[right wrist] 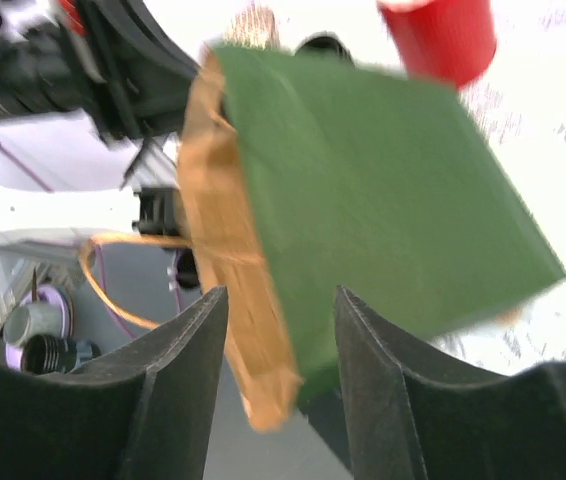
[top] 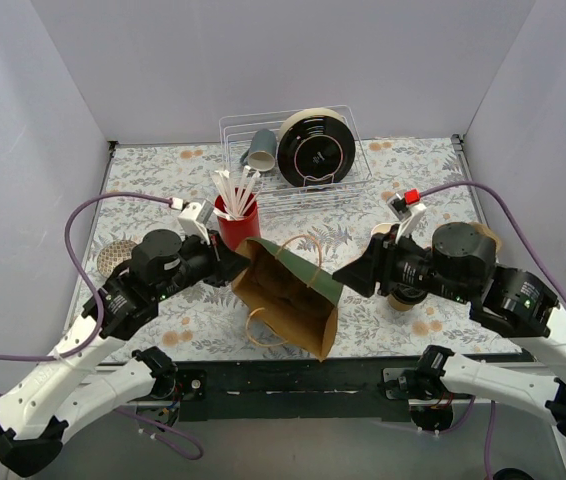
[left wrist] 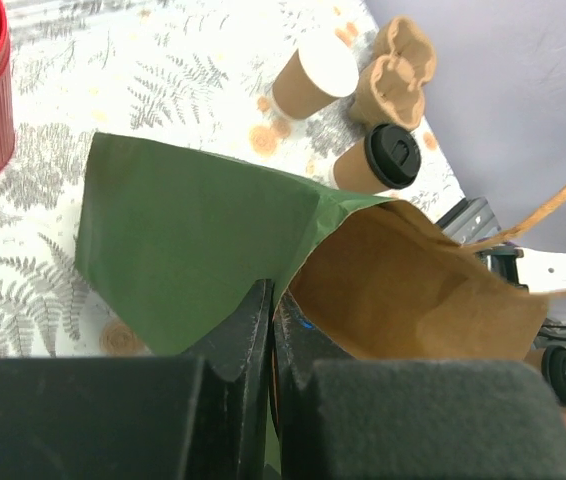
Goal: Pack the takeout coffee
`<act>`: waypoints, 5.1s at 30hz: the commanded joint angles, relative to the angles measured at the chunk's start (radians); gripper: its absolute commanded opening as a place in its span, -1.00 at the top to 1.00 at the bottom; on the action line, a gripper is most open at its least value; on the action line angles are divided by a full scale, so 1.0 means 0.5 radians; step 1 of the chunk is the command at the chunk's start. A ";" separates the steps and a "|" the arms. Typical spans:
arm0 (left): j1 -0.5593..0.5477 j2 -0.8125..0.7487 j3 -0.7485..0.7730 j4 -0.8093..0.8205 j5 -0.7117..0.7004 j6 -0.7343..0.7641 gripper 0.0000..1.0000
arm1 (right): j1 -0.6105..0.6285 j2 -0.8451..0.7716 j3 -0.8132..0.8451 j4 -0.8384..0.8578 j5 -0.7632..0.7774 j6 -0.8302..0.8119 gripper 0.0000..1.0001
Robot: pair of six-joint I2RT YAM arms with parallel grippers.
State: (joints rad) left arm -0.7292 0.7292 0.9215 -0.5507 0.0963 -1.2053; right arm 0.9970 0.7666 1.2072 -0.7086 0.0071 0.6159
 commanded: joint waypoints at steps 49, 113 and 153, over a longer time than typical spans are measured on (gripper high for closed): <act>0.001 0.751 0.657 -0.700 -0.036 -0.627 0.75 | 0.037 0.906 0.224 0.149 -0.207 -1.722 0.93; 0.004 0.613 0.633 -0.411 -0.266 -0.547 1.00 | -0.058 1.118 1.599 -0.819 0.473 -0.457 -0.20; 0.007 0.674 0.586 -0.610 -0.281 -0.519 1.00 | -0.198 1.037 1.166 -1.138 1.299 -0.033 -0.37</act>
State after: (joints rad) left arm -0.7238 1.0447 1.1328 -0.7059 -0.0223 -1.4143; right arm 0.9596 1.1843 1.7958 -1.0554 0.4240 0.5449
